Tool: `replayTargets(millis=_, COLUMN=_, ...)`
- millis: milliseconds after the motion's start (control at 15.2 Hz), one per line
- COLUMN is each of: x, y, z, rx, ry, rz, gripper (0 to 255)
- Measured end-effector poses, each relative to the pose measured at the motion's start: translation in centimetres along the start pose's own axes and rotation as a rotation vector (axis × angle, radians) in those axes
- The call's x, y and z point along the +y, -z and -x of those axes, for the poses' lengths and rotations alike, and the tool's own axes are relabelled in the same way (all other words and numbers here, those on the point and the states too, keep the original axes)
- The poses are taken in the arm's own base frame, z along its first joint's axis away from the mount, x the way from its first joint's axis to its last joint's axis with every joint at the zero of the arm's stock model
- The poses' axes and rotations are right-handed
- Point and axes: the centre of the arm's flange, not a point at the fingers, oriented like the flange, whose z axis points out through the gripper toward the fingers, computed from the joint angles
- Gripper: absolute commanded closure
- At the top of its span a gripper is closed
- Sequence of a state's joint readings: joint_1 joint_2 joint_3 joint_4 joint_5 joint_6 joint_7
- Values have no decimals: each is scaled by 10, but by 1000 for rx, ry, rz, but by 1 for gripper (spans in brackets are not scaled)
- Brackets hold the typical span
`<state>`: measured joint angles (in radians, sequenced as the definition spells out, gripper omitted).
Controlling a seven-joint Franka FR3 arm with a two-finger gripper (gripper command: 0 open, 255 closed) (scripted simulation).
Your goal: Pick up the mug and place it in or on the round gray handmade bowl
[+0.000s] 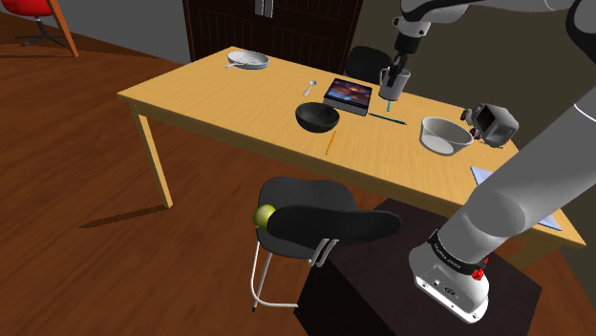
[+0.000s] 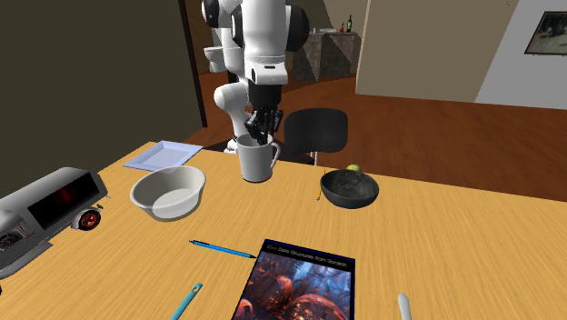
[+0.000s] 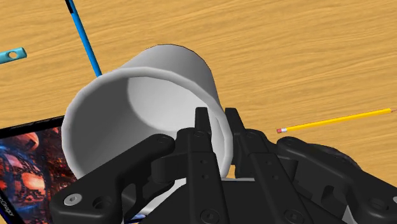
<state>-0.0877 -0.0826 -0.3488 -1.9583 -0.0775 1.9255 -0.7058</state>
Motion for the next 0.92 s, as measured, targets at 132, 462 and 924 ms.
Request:
replayTargets(millis=132, x=-19, y=2, z=-21, rx=0, ry=0, rz=0, gripper=255)
replayTargets(millis=462, x=-63, y=8, z=-67, rx=0, ry=0, rz=-1, gripper=255)
replayTargets(millis=924, x=-130, y=19, z=-132, rx=0, ry=0, rz=0, gripper=255)
